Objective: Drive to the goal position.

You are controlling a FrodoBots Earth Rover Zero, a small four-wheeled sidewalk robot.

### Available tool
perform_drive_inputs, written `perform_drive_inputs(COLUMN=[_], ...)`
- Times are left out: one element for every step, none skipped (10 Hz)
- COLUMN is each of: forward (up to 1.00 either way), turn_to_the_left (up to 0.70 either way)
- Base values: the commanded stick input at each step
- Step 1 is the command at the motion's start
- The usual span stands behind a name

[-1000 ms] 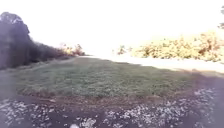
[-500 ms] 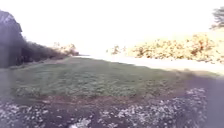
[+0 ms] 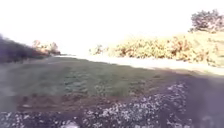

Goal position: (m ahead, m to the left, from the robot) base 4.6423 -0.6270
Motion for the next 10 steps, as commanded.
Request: perform_drive_inputs(forward=[0.0,0.0,0.0,0.0,0.0,0.0,0.0,0.0,0.0,0.0], turn_to_the_left=[-0.85,-0.85,-0.85,-0.85,-0.85,-0.5,-0.19,0.0,0.0,0.0])
